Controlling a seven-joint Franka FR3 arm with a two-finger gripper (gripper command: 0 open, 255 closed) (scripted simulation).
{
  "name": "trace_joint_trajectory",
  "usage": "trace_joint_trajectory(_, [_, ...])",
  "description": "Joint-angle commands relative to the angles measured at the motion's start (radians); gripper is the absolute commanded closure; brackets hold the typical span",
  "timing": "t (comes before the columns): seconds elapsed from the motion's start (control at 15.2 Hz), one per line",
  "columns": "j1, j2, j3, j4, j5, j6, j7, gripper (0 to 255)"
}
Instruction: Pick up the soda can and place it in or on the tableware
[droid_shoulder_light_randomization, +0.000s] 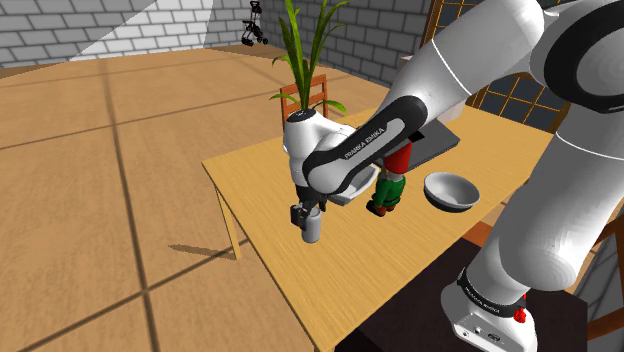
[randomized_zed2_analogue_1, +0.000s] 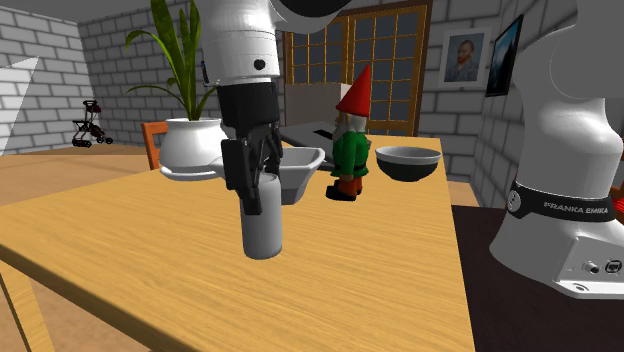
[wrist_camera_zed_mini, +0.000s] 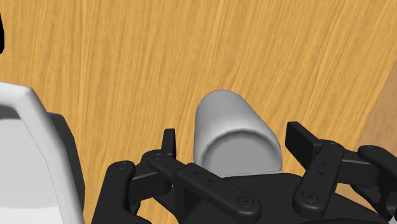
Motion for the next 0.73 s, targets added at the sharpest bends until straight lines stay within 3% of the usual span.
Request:
trace_joint_trajectory(0.0, [0.0, 0.0, 0.0, 0.0, 0.0, 0.0, 0.0, 0])
trace_joint_trajectory(0.13, [0.0, 0.0, 0.0, 0.0, 0.0, 0.0, 0.0, 0])
trace_joint_trajectory(0.2, [0.0, 0.0, 0.0, 0.0, 0.0, 0.0, 0.0, 255])
trace_joint_trajectory(0.66, [0.0, 0.001, 0.0, 0.001, 0.0, 0.0, 0.0, 255])
